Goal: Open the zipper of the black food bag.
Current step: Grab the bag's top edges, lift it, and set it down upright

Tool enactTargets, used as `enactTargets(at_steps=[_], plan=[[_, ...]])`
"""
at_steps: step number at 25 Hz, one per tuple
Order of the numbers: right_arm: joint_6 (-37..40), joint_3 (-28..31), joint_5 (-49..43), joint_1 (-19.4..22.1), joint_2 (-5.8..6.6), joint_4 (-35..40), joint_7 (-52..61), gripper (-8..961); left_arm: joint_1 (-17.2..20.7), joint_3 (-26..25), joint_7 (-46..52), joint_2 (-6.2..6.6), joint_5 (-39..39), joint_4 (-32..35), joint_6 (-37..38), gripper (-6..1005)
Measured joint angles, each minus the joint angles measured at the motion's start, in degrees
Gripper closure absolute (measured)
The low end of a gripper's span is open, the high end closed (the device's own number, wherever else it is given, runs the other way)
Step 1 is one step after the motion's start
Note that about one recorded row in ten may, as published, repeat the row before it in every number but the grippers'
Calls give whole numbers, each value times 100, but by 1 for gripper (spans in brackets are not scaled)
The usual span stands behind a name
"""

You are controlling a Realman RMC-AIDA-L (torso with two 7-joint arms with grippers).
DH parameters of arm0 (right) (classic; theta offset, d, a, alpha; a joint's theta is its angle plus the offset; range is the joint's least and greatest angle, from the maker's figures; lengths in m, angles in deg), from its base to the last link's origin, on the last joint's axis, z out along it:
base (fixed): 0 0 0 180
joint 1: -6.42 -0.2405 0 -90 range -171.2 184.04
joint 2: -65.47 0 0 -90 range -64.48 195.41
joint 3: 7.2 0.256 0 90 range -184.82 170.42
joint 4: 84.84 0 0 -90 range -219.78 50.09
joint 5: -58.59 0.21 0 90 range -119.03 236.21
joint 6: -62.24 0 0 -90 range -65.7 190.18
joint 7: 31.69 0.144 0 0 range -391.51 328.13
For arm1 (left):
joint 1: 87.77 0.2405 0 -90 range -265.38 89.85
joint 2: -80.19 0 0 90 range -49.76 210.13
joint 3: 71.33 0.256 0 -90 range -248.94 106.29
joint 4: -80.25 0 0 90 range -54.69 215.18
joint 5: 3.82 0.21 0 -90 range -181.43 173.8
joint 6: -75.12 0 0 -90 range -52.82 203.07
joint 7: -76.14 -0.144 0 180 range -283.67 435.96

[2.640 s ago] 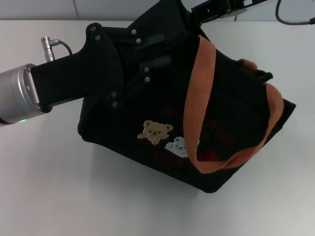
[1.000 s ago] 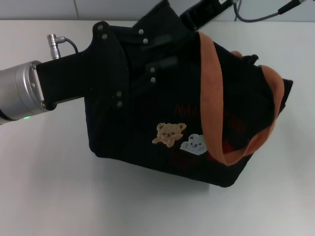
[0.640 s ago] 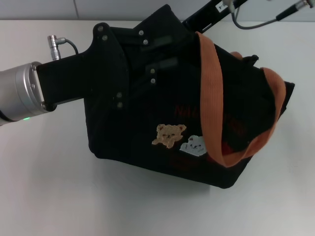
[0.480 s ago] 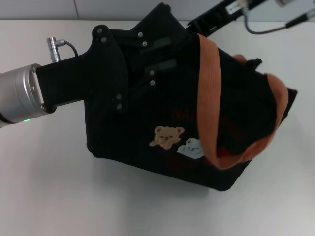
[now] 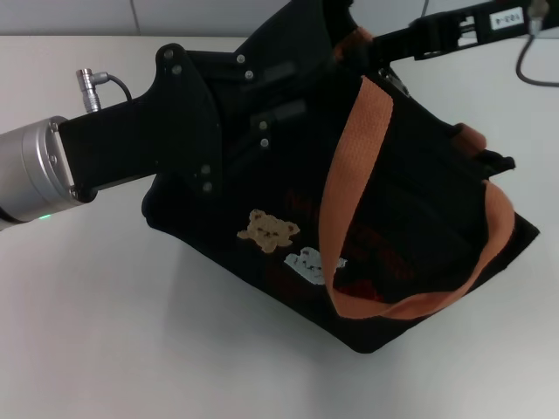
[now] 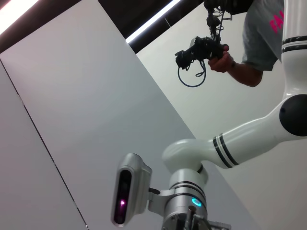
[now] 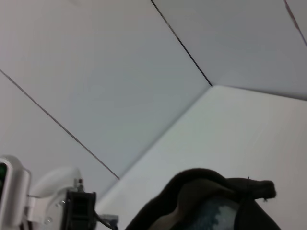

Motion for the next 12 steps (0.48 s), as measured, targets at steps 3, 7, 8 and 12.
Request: enactTargets(at_steps=[3,7,8,12], plan=[[2,42,277,213,31,-180,-160,893,7,0,-2,0,-7,-6,-3,804],[69,132,456,303,38,-363,-237,863,12,0,-4,0,-12,-24,-4,804],[132,248,631,323,95,-563,-237,855,12,0,-7,0,-14,-32,-7,804],[170,469,744,333,170,-811,-234,825,12,0,-17,0,-14,-36,-16,804]])
